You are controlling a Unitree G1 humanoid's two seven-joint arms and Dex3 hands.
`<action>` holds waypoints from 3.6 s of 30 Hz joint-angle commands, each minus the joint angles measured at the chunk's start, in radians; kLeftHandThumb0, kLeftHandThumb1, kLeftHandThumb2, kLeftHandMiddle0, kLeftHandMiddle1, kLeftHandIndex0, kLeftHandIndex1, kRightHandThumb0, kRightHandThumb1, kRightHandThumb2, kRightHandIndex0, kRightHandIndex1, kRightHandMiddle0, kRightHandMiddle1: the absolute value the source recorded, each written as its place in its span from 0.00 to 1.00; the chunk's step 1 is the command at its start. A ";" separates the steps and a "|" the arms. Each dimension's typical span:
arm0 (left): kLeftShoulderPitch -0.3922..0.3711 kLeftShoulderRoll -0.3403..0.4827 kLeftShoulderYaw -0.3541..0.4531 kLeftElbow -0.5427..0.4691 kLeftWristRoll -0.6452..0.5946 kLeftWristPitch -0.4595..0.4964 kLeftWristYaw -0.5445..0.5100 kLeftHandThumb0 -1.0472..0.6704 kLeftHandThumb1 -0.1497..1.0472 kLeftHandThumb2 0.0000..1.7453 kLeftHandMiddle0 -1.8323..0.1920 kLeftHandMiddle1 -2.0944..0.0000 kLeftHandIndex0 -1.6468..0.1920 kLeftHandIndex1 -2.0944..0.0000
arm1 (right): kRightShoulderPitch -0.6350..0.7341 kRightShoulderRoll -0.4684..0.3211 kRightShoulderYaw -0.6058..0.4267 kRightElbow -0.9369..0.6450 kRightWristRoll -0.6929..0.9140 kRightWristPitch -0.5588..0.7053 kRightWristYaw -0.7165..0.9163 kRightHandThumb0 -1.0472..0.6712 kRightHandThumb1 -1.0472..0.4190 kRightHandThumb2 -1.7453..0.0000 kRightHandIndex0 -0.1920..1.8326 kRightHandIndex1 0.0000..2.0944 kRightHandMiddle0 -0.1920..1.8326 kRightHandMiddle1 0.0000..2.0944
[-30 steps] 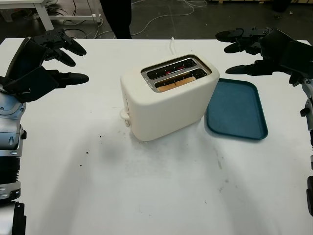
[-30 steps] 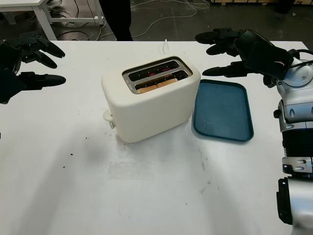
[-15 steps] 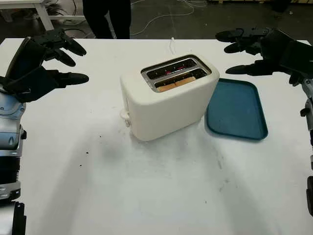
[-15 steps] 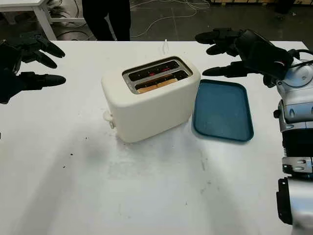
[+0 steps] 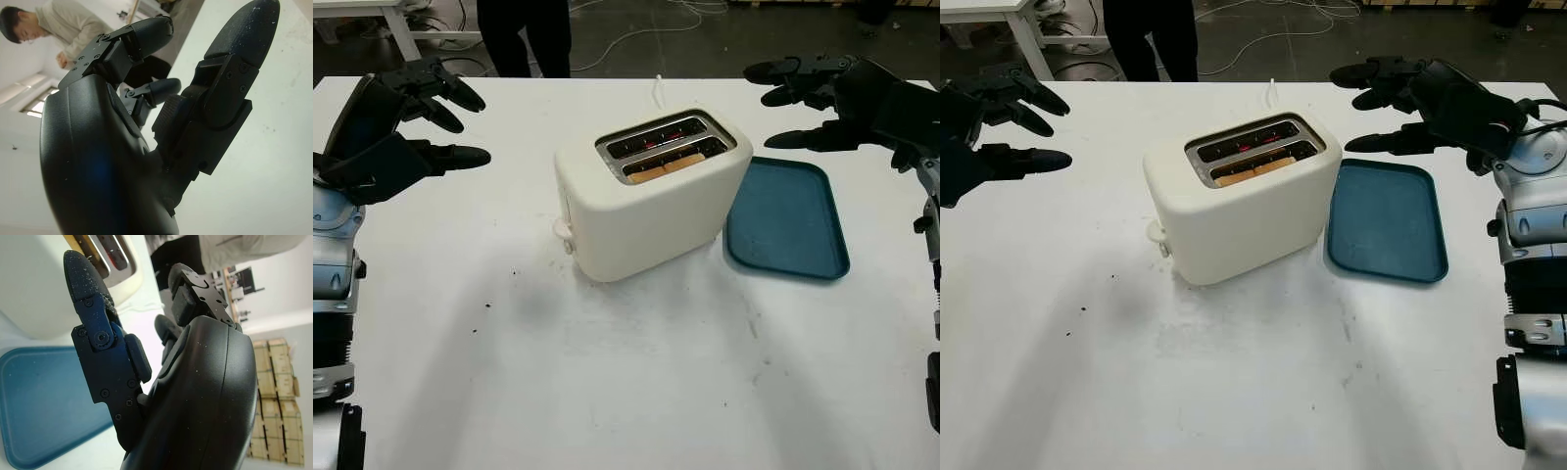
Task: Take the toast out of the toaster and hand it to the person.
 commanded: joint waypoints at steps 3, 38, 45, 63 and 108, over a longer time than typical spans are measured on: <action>0.002 -0.001 0.003 -0.018 -0.010 0.010 0.002 0.00 0.73 0.00 0.67 0.39 0.62 0.47 | -0.009 0.002 -0.001 -0.005 0.002 -0.006 -0.001 0.16 0.17 1.00 0.09 0.39 0.26 0.05; 0.004 -0.002 0.003 -0.015 -0.016 0.002 0.002 0.00 0.72 0.00 0.67 0.39 0.62 0.47 | -0.012 0.006 -0.004 0.002 0.005 -0.005 0.001 0.15 0.17 1.00 0.09 0.39 0.25 0.08; 0.005 -0.002 0.003 -0.014 -0.013 0.005 0.006 0.00 0.73 0.00 0.67 0.39 0.62 0.47 | -0.012 0.002 -0.001 -0.003 0.000 -0.004 0.001 0.16 0.17 1.00 0.09 0.39 0.25 0.09; -0.002 0.001 0.004 0.002 -0.020 -0.013 0.001 0.00 0.74 0.00 0.67 0.40 0.62 0.48 | -0.014 0.004 -0.002 -0.004 0.003 0.004 0.000 0.16 0.17 1.00 0.09 0.39 0.24 0.10; -0.004 -0.003 0.003 -0.004 -0.025 0.001 0.003 0.00 0.73 0.00 0.67 0.40 0.62 0.48 | -0.016 0.004 0.000 -0.007 0.004 0.018 0.002 0.17 0.18 1.00 0.09 0.39 0.20 0.17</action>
